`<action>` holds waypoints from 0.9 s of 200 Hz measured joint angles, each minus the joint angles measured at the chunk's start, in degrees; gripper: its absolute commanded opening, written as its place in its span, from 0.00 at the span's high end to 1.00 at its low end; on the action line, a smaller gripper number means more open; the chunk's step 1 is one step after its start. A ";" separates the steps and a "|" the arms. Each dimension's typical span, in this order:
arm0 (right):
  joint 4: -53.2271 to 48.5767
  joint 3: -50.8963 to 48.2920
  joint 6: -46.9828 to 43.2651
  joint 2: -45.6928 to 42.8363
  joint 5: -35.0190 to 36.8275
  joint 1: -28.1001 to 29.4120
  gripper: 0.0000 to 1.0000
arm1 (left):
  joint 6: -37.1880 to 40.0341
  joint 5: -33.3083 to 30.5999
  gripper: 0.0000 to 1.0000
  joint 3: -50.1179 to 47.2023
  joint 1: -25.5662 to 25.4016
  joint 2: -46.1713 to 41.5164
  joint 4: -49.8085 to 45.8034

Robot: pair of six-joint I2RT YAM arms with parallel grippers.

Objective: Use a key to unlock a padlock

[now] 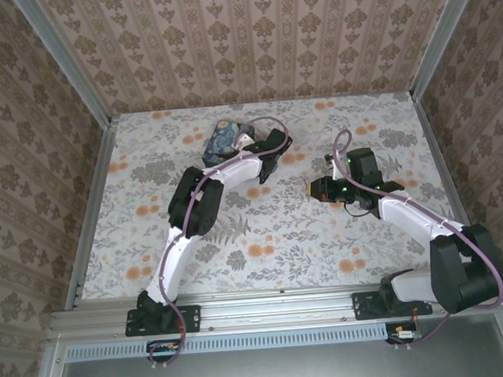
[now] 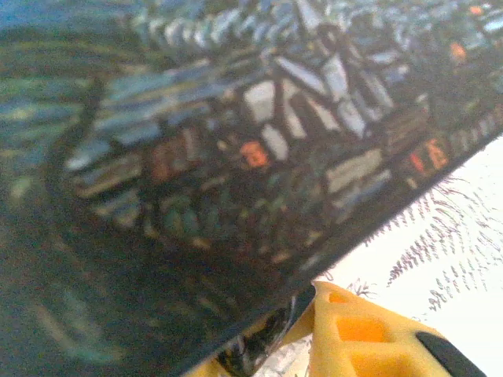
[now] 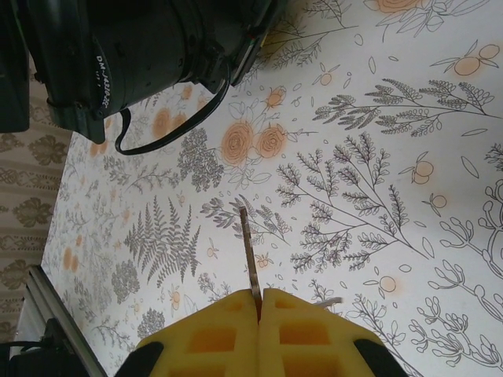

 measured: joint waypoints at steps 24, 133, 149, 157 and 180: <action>-0.02 0.00 -0.46 0.28 -0.31 0.00 1.00 | 3.34 4.61 0.85 -8.81 0.87 -5.05 6.93; -1.99 0.48 -1.38 0.48 -0.33 4.37 1.00 | 20.20 38.75 0.96 -49.62 8.22 -29.46 34.16; -2.64 0.59 -2.08 0.48 -0.66 6.36 1.00 | 22.97 43.93 1.00 -49.75 8.39 -29.90 35.08; -2.82 0.59 -2.12 0.48 -1.09 7.04 1.00 | 24.17 46.51 1.00 -49.90 8.55 -30.40 35.32; -2.67 0.59 -2.03 0.55 -3.17 8.09 1.00 | 27.06 53.33 1.00 -50.66 9.57 -32.13 35.58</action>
